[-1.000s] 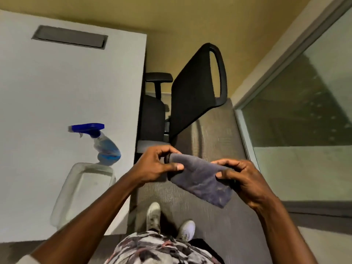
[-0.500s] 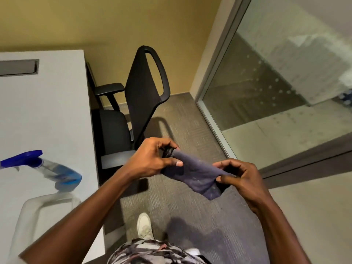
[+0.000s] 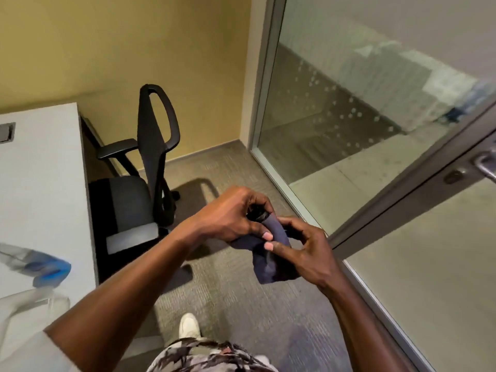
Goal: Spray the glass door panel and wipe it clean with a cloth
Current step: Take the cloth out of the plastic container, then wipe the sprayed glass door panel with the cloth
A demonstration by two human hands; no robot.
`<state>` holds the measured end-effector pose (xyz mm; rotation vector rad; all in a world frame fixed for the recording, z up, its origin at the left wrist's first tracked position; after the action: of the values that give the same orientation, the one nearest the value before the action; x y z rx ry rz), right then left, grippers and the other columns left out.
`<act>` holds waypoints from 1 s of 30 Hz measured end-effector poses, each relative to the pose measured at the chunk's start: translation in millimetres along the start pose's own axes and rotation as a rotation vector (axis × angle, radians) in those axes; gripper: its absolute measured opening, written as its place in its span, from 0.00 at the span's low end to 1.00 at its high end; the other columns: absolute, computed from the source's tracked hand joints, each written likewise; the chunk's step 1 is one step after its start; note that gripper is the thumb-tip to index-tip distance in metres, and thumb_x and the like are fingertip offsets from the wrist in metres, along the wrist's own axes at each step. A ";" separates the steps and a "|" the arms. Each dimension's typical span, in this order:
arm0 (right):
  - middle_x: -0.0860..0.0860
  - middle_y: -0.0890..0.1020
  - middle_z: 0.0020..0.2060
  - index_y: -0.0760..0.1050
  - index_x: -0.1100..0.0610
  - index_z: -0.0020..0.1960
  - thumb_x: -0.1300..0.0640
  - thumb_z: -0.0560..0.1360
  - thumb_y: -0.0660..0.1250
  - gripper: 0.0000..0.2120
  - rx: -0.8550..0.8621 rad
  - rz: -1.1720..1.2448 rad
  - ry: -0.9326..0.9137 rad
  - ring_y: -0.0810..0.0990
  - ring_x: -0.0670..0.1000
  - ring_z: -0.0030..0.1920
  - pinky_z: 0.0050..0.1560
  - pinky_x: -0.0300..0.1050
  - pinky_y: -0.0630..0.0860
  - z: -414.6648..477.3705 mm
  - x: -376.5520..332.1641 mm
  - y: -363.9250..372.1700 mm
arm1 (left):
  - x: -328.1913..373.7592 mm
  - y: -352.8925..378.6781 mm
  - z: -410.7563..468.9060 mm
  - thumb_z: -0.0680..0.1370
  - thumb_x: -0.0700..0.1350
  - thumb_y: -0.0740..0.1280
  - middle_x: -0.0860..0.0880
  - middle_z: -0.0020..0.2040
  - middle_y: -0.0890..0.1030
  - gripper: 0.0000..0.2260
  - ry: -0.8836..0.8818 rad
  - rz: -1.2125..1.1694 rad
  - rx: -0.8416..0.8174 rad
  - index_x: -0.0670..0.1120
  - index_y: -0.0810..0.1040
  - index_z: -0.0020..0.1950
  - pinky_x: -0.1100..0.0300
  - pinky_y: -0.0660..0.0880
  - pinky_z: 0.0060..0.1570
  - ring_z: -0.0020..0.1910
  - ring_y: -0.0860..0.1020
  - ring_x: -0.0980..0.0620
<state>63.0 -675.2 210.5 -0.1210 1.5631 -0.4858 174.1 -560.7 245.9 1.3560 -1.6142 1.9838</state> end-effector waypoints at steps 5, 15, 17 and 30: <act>0.49 0.92 0.50 0.88 0.55 0.58 0.63 0.79 0.78 0.08 0.090 0.099 0.121 0.89 0.46 0.51 0.56 0.48 0.85 -34.9 33.5 -63.1 | 39.3 42.1 51.0 0.73 0.41 0.87 0.58 0.47 0.90 0.16 0.026 -0.123 -0.142 0.48 0.88 0.58 0.69 0.80 0.50 0.47 0.86 0.64; 0.51 0.92 0.51 0.87 0.51 0.56 0.62 0.81 0.77 0.08 0.469 0.210 0.270 0.91 0.57 0.54 0.62 0.67 0.86 -98.9 96.4 -187.3 | 96.2 136.3 151.8 0.77 0.37 0.83 0.42 0.57 0.91 0.15 0.091 -0.228 -0.396 0.42 0.86 0.63 0.46 0.84 0.63 0.55 0.89 0.47; 0.51 0.92 0.52 0.87 0.49 0.57 0.61 0.81 0.77 0.08 0.527 0.225 0.283 0.90 0.56 0.55 0.63 0.68 0.85 -107.5 106.6 -205.8 | 109.4 152.1 175.6 0.78 0.36 0.82 0.40 0.56 0.90 0.13 0.109 -0.253 -0.405 0.43 0.86 0.60 0.47 0.83 0.61 0.53 0.87 0.50; 0.55 0.92 0.52 0.88 0.55 0.58 0.66 0.81 0.75 0.09 1.073 0.255 0.336 0.90 0.64 0.59 0.61 0.64 0.85 -121.3 122.7 -369.9 | 275.0 231.5 364.2 0.73 0.40 0.86 0.55 0.51 0.92 0.14 0.508 -0.180 -0.581 0.50 0.88 0.55 0.61 0.85 0.58 0.51 0.89 0.59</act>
<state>-144.4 -1026.0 232.7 1.0072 1.4160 -1.1086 49.1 -1054.7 293.2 0.6807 -1.5676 1.4274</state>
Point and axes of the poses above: each hand's wrist, its own z-axis towards the middle knuckle, its own y-axis out of the palm, x = y × z, the point moved 10 cm from there along z, towards the middle knuckle
